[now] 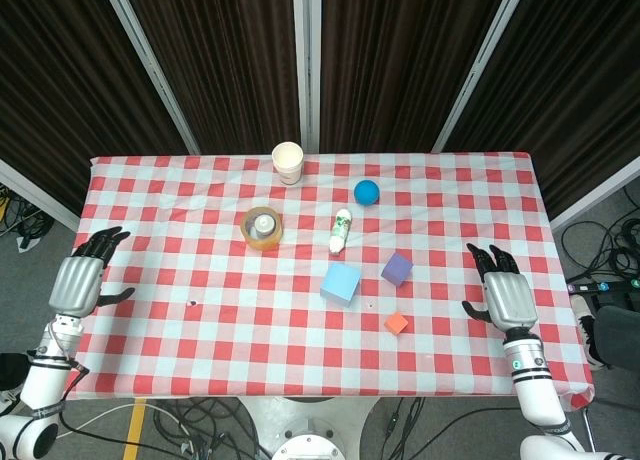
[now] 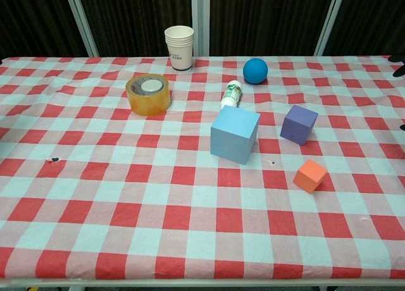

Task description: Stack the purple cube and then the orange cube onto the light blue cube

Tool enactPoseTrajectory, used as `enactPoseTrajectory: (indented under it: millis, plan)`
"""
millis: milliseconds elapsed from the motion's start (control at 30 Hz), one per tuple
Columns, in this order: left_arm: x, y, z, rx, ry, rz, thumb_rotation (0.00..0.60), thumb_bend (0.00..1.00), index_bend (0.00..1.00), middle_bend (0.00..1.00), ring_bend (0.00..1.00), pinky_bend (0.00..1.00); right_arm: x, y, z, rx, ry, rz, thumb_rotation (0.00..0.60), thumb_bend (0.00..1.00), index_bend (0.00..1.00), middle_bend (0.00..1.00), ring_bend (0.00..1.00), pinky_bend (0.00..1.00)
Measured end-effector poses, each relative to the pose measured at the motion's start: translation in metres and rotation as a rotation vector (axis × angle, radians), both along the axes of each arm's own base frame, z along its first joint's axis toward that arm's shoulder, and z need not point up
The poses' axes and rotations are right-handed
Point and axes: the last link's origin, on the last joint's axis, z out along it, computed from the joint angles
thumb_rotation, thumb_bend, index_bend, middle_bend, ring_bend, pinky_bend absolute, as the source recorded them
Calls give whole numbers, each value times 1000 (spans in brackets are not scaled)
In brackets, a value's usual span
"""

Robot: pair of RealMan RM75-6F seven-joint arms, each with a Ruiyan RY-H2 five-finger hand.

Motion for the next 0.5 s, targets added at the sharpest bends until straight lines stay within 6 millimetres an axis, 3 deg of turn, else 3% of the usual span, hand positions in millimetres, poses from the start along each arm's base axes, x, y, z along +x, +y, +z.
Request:
enactPoseTrajectory:
  millis: [300,500]
  plan:
    - [0,1,3,10,-2,-2,600,106,221,240,163,287,11,-10,4,6,29,61,600,143,5,162,0,92]
    - [-3,1,3,8,-11,7,600,106,221,240,163,287,23,-30,6,77,81,150,600,149,4,183,0,97]
